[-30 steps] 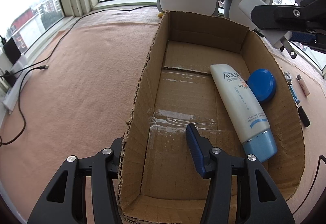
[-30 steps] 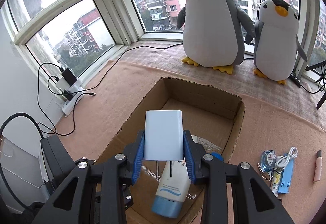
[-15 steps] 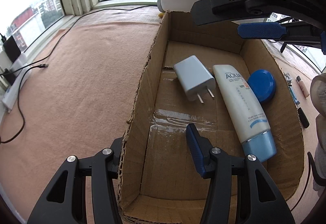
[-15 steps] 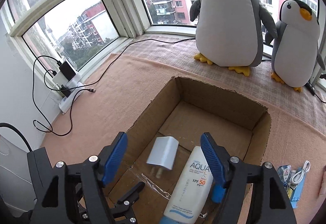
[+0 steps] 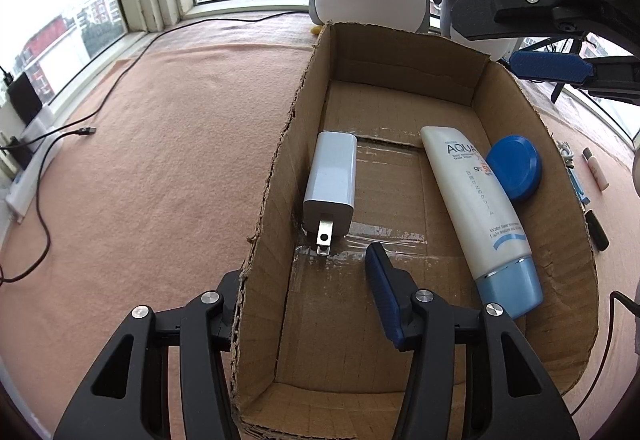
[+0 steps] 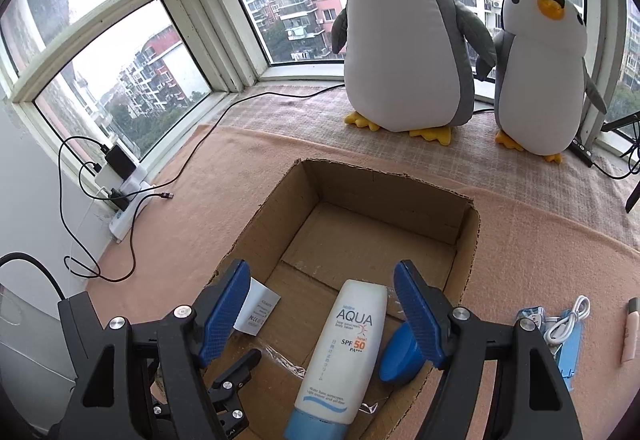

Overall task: Organize rigid objects
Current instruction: 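Carry the charger plug into the box and open the right tool, then move the right tool back toward the black cylinder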

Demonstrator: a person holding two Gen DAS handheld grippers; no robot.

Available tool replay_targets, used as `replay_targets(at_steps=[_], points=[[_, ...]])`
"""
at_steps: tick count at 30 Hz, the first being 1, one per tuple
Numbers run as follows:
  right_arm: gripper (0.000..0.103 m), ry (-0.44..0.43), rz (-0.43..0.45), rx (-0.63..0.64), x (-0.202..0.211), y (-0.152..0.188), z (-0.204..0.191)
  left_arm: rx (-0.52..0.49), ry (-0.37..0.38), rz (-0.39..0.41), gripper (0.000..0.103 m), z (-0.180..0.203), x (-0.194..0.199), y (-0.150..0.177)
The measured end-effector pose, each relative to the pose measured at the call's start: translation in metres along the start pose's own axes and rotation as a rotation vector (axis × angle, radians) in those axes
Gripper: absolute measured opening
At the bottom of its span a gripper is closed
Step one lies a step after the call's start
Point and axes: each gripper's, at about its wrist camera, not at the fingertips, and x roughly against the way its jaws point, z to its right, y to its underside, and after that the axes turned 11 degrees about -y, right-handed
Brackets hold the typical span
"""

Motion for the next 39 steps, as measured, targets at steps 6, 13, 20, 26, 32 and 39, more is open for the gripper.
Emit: replay_targets(at_steps=[6, 13, 20, 26, 32, 39], points=[[0.071, 0.01, 0.021, -0.019, 0.027, 0.009, 0.015, -0.004, -0.004, 0.001, 0.052, -0.001, 0.0, 0.0], [0.071, 0.044, 0.052, -0.061, 0.069, 0.027, 0.044, -0.006, -0.007, 0.001, 0.052, -0.001, 0.001, -0.001], [0.071, 0.066, 0.092, -0.1, 0.109, 0.049, 0.078, -0.012, -0.015, 0.003, 0.052, -0.001, 0.002, -0.001], [0.071, 0.141, 0.074, -0.134, 0.128, 0.071, 0.106, -0.018, -0.022, 0.004, 0.052, 0.0, 0.001, -0.001], [0.071, 0.18, 0.013, -0.152, 0.13, 0.094, 0.131, -0.027, -0.031, 0.004, 0.052, 0.002, 0.002, -0.002], [0.062, 0.215, -0.061, -0.141, 0.118, 0.112, 0.143, -0.034, -0.04, 0.003, 0.052, 0.003, 0.002, -0.002]])
